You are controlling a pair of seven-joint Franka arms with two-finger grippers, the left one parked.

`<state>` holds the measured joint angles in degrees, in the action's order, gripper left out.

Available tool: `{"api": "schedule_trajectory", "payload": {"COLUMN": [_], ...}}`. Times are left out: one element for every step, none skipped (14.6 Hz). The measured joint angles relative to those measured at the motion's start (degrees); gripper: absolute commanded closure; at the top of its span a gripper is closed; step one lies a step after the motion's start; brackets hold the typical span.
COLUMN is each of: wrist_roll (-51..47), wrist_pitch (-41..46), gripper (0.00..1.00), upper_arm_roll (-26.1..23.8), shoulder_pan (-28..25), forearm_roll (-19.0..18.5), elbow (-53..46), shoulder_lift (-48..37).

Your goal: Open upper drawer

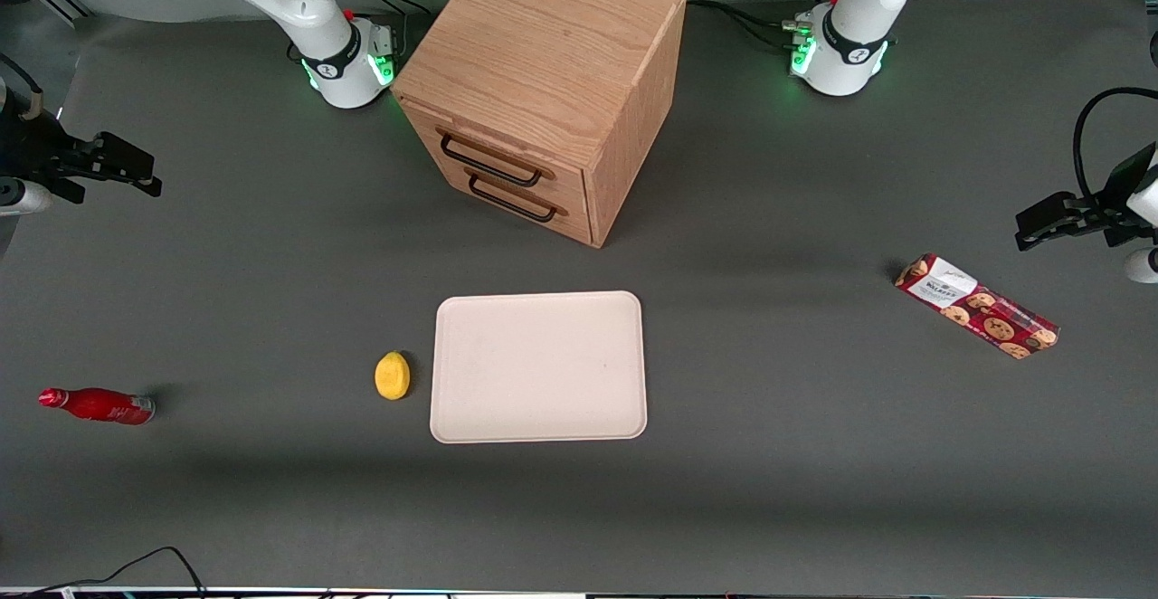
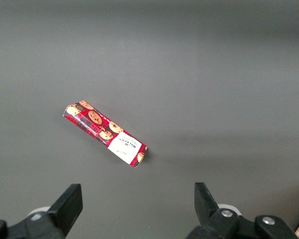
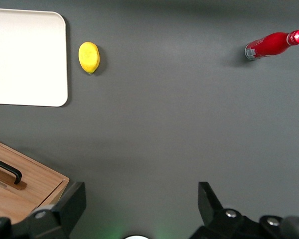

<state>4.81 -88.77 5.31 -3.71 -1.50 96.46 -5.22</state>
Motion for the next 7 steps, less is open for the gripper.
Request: {"api": "schedule_trajectory", "payload": {"wrist_roll": [0.00, 0.00, 0.00, 0.00, 0.00, 0.00, 0.00], "wrist_pitch": [0.00, 0.00, 0.00, 0.00, 0.00, 0.01, 0.01], "gripper": [0.00, 0.00, 0.00, 0.00, 0.00, 0.00, 0.00], "upper_arm_roll": [0.00, 0.00, 0.00, 0.00, 0.01, 0.02, 0.04], "shoulder_pan": [0.00, 0.00, 0.01, 0.02, 0.03, 0.03, 0.04], "forearm_roll": [0.00, 0.00, 0.00, 0.00, 0.00, 0.00, 0.00], "elbow": [-0.05, -0.13, -0.32, -0.54, -0.62, -0.62, -0.62], "shoulder_lift": [0.00, 0.01, 0.04, 0.10, 0.14, 0.20, 0.28]}}
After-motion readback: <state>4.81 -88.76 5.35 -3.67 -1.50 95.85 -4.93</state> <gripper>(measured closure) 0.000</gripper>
